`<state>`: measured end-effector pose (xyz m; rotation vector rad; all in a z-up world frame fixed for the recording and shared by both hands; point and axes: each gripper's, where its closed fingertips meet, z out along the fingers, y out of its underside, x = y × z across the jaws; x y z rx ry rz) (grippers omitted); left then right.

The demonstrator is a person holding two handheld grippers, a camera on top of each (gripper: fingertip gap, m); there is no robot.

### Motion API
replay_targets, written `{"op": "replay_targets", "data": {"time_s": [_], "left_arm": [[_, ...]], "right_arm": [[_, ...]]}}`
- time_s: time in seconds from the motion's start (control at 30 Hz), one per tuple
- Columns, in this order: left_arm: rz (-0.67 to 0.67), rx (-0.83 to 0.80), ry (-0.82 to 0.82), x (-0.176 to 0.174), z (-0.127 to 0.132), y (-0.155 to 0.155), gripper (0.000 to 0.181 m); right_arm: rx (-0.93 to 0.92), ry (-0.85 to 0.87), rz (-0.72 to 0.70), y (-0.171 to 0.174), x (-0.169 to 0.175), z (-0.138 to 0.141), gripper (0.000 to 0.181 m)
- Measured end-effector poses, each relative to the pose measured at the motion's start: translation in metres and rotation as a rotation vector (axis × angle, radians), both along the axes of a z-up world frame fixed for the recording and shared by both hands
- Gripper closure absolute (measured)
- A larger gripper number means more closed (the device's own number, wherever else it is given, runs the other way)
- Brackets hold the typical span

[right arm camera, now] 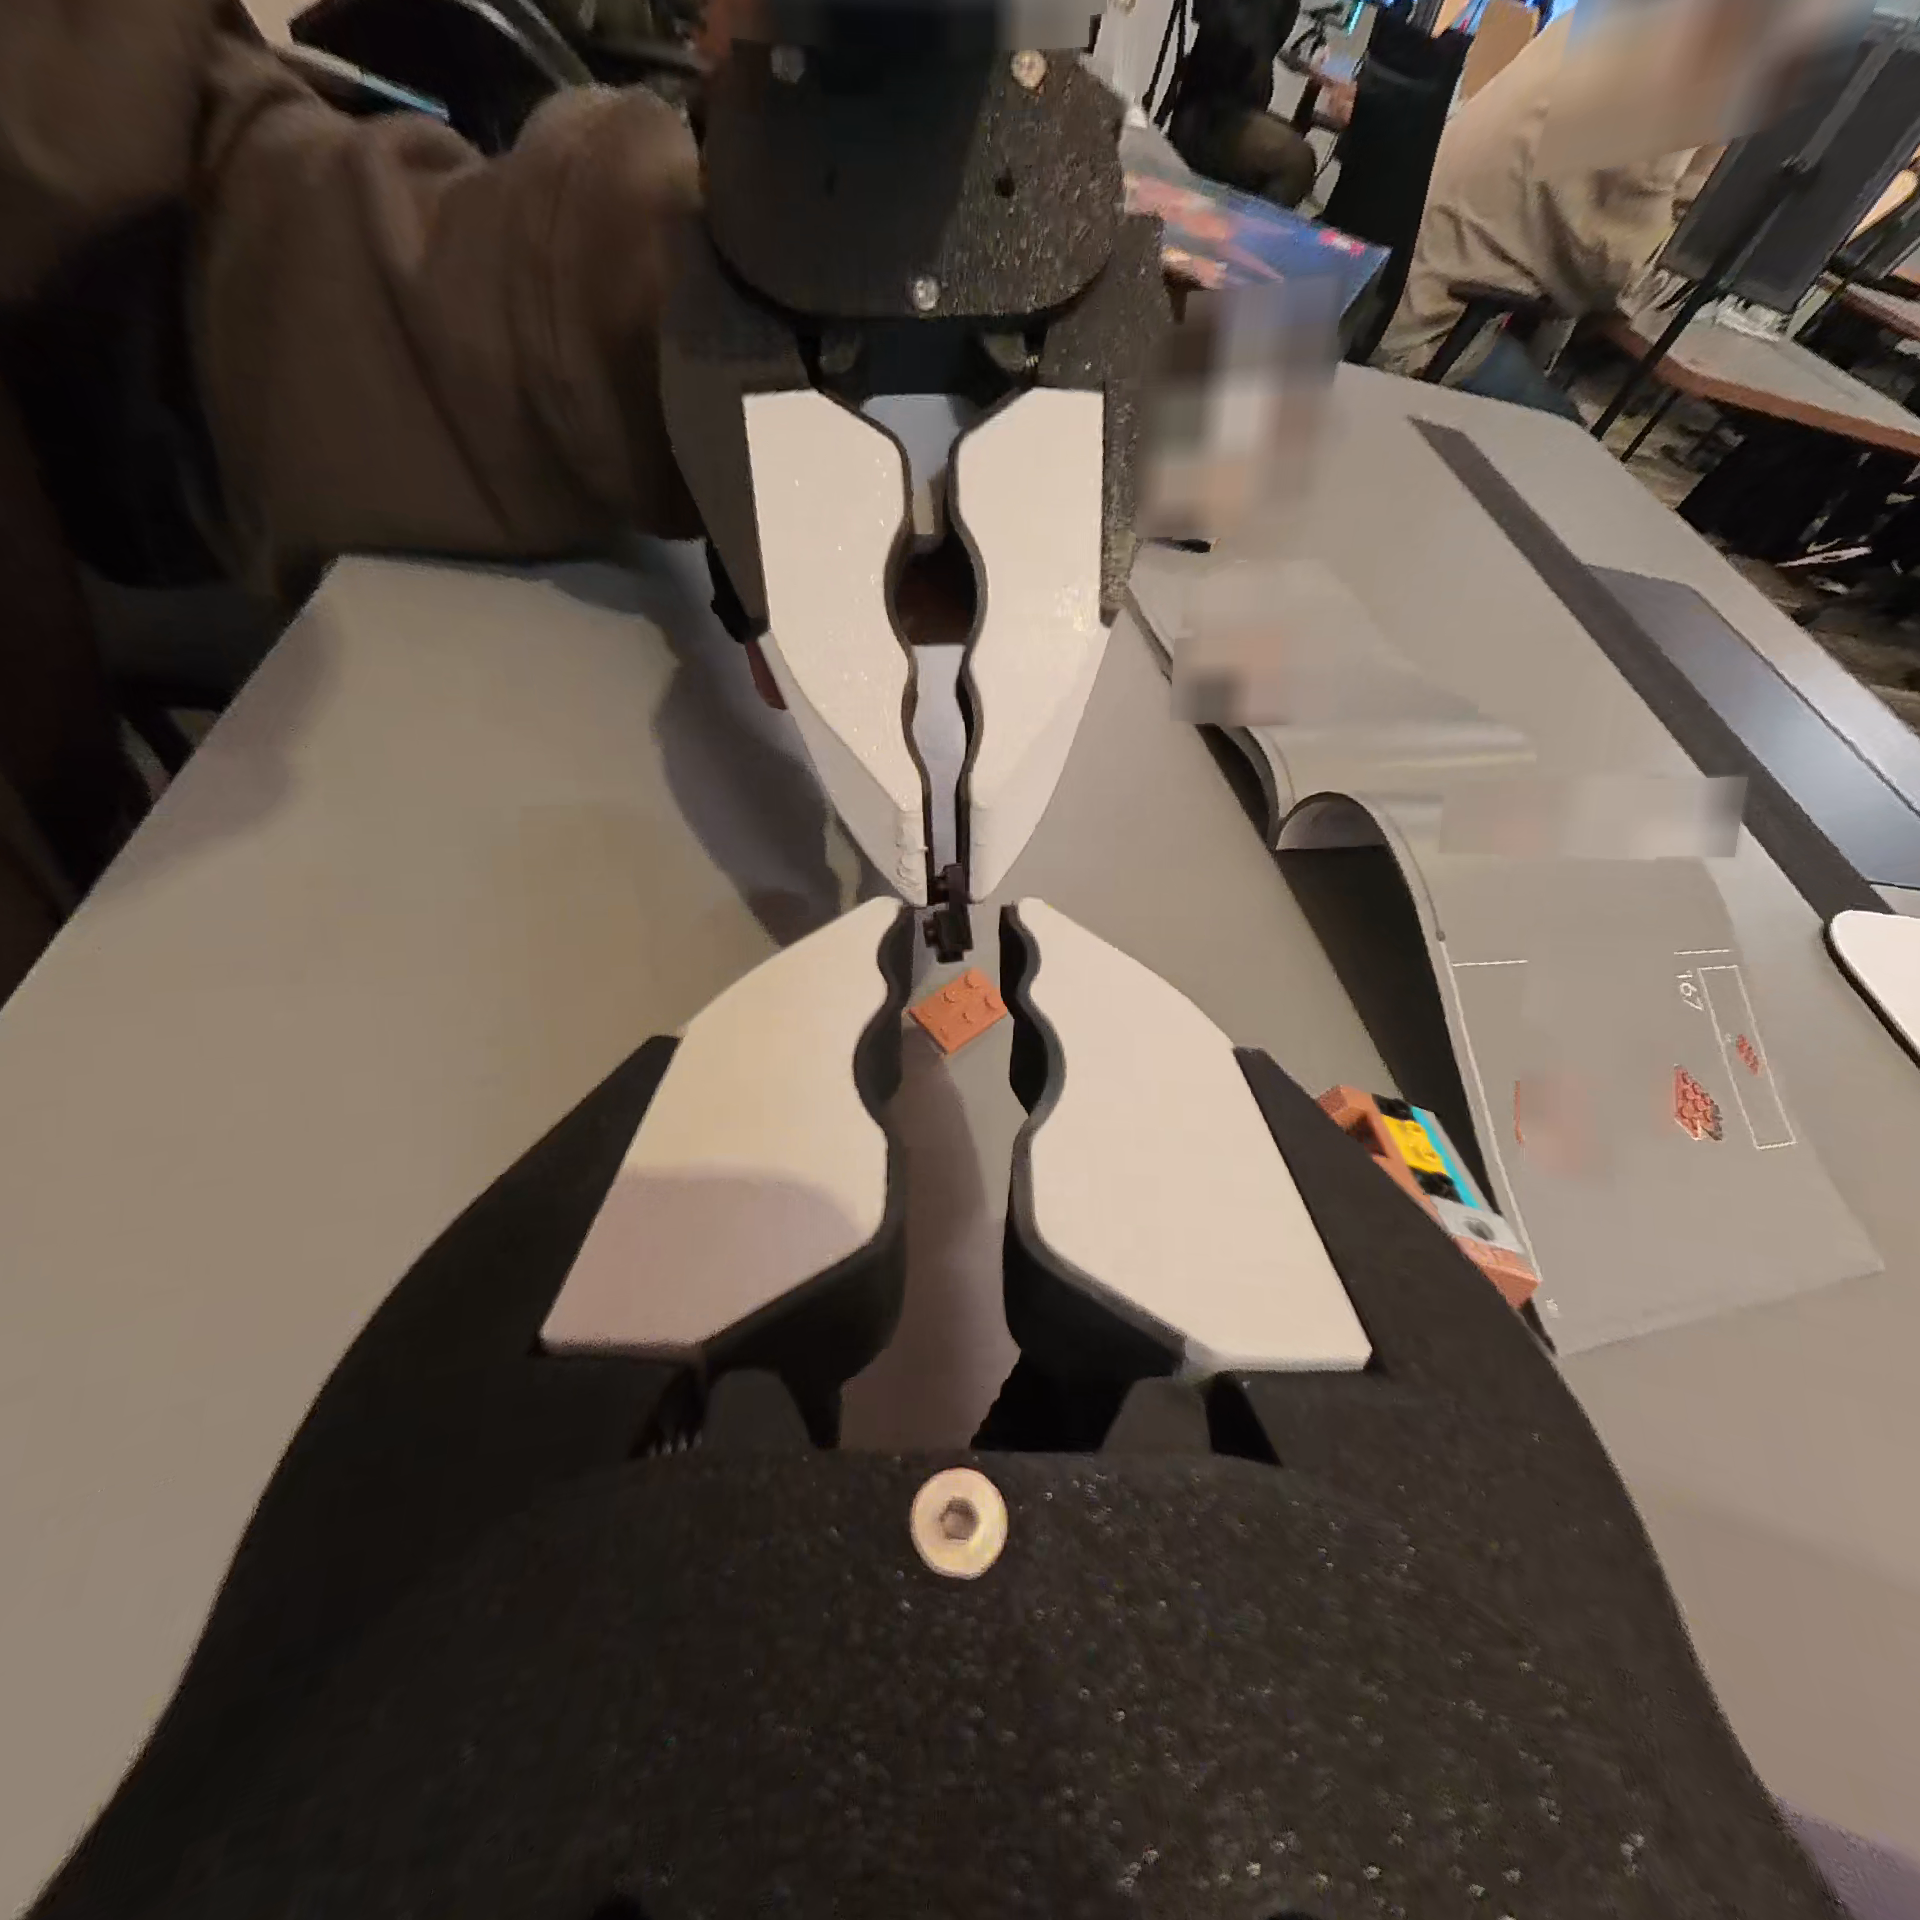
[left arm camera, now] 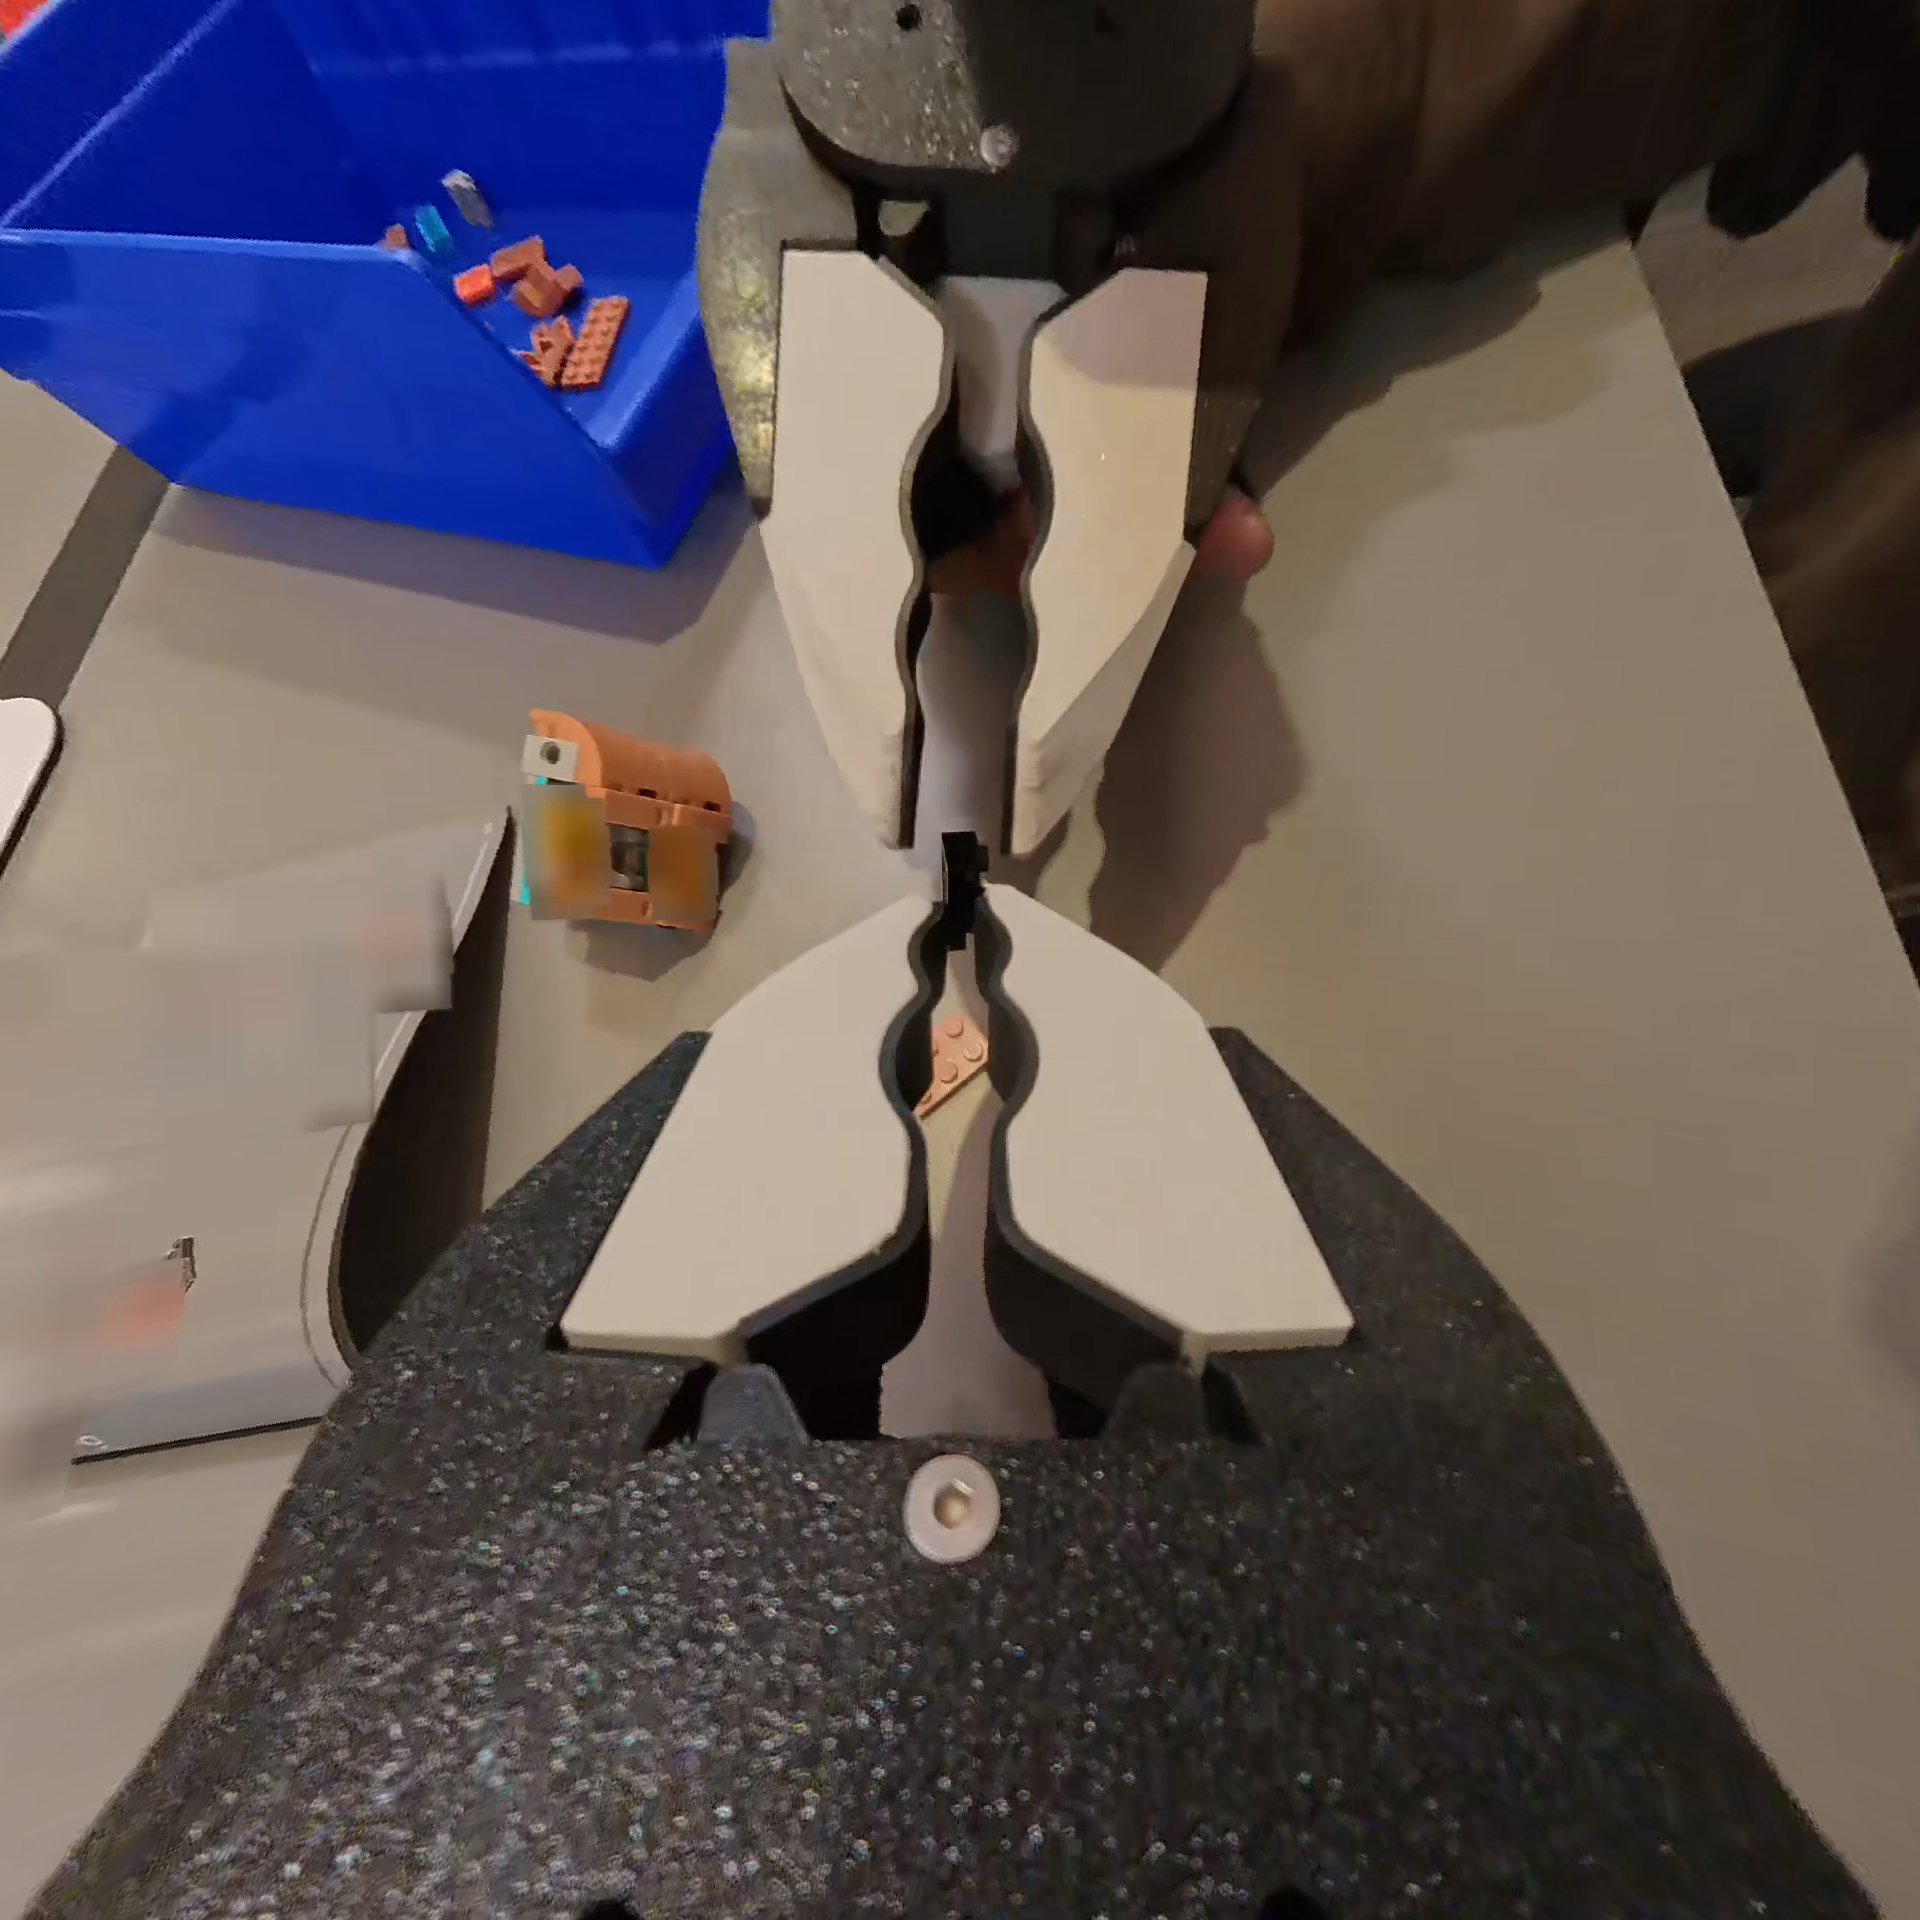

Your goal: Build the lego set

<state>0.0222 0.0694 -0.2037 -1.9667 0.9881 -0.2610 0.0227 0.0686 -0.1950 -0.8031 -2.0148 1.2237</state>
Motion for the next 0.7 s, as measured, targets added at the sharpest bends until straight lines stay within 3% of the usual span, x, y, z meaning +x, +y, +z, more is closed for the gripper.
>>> {"op": "replay_targets", "data": {"time_s": [0.27, 0.33, 0.4, 0.57, 0.7], "left_arm": [[-0.010, -0.003, 0.022, 0.001, -0.005, -0.001, 0.176], [0.016, 0.013, 0.014, -0.005, -0.004, 0.002, 0.165], [0.053, -0.030, 0.015, -0.018, -0.011, 0.003, 0.151], [0.169, -0.246, -0.101, -0.033, -0.038, 0.007, 0.151], [0.160, -0.310, -0.094, -0.031, -0.051, 0.004, 0.144]], "right_arm": [[0.016, -0.053, 0.005, -0.002, 0.000, -0.010, 0.173], [-0.019, -0.058, -0.007, 0.003, -0.001, -0.007, 0.173], [-0.064, -0.066, -0.025, 0.010, -0.001, -0.003, 0.173], [-0.152, -0.108, -0.054, 0.022, -0.002, -0.001, 0.173], [-0.137, -0.149, -0.043, 0.020, 0.000, -0.009, 0.173]]}}
